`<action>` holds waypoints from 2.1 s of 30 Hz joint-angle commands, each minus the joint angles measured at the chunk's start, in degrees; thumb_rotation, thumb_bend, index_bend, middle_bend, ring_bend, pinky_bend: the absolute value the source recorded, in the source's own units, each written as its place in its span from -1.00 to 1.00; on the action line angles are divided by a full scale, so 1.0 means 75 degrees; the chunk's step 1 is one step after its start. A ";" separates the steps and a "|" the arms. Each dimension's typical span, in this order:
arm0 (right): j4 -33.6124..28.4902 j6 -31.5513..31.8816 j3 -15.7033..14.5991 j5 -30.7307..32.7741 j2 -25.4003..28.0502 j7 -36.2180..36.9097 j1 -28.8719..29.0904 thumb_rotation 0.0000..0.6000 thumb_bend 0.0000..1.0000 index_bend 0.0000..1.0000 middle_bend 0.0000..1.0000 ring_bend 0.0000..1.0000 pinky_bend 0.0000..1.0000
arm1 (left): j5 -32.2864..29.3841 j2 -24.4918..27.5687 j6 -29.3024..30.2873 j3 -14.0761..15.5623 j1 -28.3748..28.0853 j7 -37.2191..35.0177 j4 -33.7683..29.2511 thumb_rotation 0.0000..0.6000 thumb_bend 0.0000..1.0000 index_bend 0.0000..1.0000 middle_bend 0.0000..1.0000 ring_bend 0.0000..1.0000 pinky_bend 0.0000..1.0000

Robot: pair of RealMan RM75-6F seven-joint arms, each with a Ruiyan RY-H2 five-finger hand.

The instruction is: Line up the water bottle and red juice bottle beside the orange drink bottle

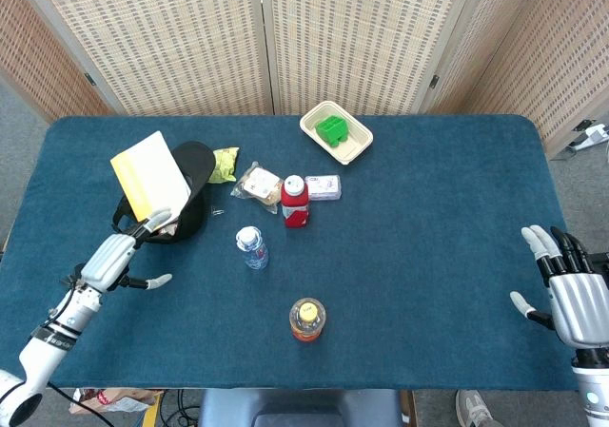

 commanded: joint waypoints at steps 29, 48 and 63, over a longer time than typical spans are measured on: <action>0.0073 0.0133 -0.0051 0.0032 0.0045 0.0151 -0.0172 1.00 -0.58 -0.89 -0.78 -1.00 -0.79 | -0.0106 -0.1830 -0.1386 0.0134 -0.1989 -0.1944 0.1666 1.00 -0.68 -0.62 -0.74 -0.65 -0.53; 0.0273 0.0081 -0.0050 0.0118 -0.0020 0.0341 -0.0207 1.00 -0.58 -0.89 -0.78 -1.00 -0.79 | -0.0455 -0.3027 -0.1644 0.0136 -0.2469 -0.2359 0.2917 1.00 -0.68 -0.39 -0.50 -0.46 -0.29; 0.0303 0.0047 -0.0027 0.0136 -0.0035 0.0383 -0.0192 1.00 -0.58 -0.87 -0.78 -1.00 -0.79 | -0.0656 -0.3367 -0.1479 0.0107 -0.2477 -0.2307 0.3345 1.00 -0.68 -0.03 -0.09 -0.14 0.11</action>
